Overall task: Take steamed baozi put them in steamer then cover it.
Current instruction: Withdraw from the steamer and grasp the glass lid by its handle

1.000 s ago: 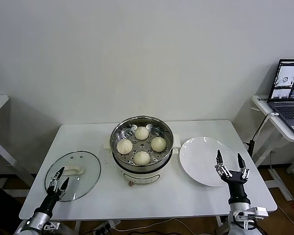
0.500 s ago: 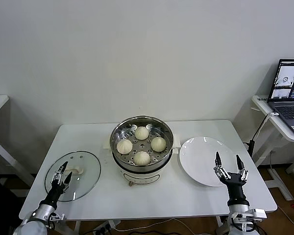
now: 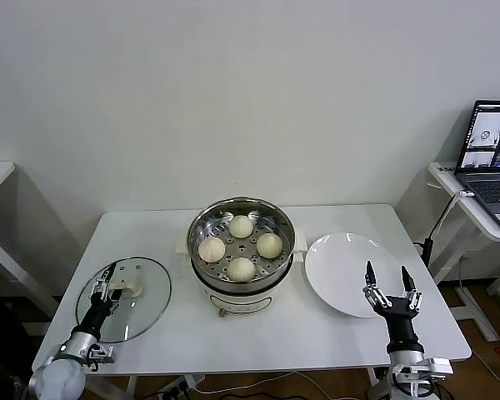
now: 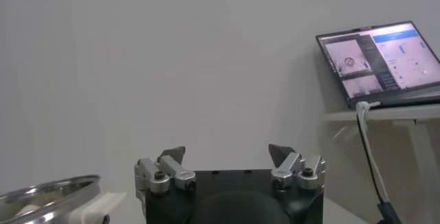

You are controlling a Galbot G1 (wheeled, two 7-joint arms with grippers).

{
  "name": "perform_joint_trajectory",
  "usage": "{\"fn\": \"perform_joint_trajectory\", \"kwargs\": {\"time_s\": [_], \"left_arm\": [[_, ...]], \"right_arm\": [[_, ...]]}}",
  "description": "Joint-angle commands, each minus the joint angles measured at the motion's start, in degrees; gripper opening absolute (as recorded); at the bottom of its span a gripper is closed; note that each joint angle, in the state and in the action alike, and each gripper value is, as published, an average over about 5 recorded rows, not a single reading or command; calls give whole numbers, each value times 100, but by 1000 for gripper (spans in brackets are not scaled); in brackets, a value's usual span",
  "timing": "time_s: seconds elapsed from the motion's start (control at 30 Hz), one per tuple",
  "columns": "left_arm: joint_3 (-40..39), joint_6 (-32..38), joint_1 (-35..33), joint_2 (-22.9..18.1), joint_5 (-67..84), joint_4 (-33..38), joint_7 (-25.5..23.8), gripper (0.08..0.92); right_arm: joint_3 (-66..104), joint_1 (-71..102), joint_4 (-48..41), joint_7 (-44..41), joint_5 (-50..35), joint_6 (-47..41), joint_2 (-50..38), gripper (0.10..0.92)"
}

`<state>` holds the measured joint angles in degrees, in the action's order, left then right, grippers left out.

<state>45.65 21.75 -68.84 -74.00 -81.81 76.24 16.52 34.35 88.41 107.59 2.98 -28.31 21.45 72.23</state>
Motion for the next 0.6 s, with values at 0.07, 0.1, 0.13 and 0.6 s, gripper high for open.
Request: {"fn": "perform_joint_trajectory", "kwargs": {"time_s": [0.07,0.1,0.13,0.6], "left_arm": [[-38,-27,278,-3,-20,-301,-3,795],[-38,-36,282,-5,-26,-323,2,772],[-38,-42,285,-5,-30,-344,8,748],[-35,77,346,-53,-226,-619,124,359]], "right_arm": [[6,-21,-31,-7,31,12,4,823],[5,-26,-39,-7,33,15,5,823],[4,-31,-48,-7,35,19,6,823],[-9,-132,-178,-19,55,81,-6,823]]}}
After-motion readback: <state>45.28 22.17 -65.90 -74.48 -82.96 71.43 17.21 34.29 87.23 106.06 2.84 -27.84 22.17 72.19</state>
